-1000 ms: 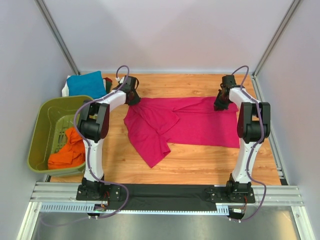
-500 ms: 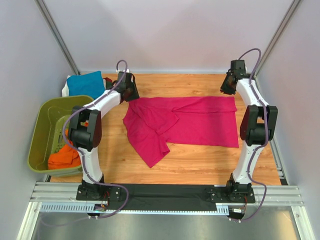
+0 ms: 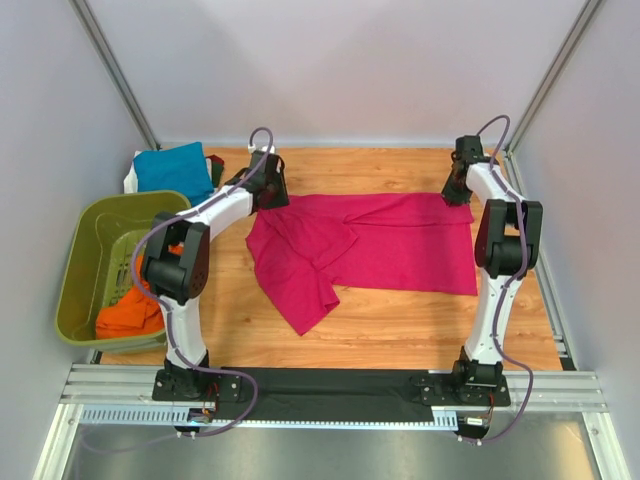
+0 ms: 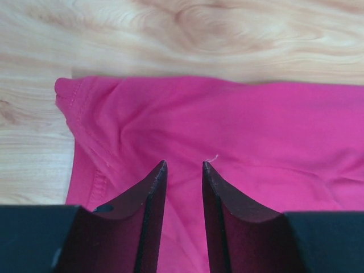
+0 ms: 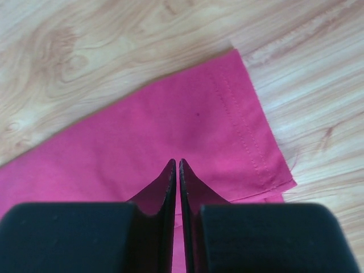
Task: Fold and stack the t-shirts
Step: Fold the tshirt
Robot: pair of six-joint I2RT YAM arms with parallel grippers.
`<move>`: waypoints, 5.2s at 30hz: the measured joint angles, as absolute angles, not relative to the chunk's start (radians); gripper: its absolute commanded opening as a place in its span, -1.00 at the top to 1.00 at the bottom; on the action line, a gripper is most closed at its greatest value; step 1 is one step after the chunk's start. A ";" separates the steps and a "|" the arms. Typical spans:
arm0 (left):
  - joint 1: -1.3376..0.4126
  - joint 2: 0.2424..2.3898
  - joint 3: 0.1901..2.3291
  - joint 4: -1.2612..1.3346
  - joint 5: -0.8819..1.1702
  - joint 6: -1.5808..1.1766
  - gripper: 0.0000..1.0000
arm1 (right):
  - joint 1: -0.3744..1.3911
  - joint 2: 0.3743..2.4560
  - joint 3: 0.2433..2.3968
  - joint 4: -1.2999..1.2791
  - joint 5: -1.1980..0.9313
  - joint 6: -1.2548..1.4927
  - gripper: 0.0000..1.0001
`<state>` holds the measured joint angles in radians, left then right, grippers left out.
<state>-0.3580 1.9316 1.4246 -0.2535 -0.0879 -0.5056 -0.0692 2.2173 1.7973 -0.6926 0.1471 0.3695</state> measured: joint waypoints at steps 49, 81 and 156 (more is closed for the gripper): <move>-0.318 1.731 1.291 -0.260 -0.065 -0.628 -0.20 | -0.130 1.841 1.532 -0.656 0.057 0.390 0.22; -0.305 1.945 1.250 -0.197 -0.057 -0.740 0.34 | -0.213 2.022 1.470 -0.611 0.131 0.448 0.21; -0.406 1.718 1.085 -0.166 0.008 -0.802 -0.02 | -0.215 1.974 1.388 -0.403 0.065 0.582 0.16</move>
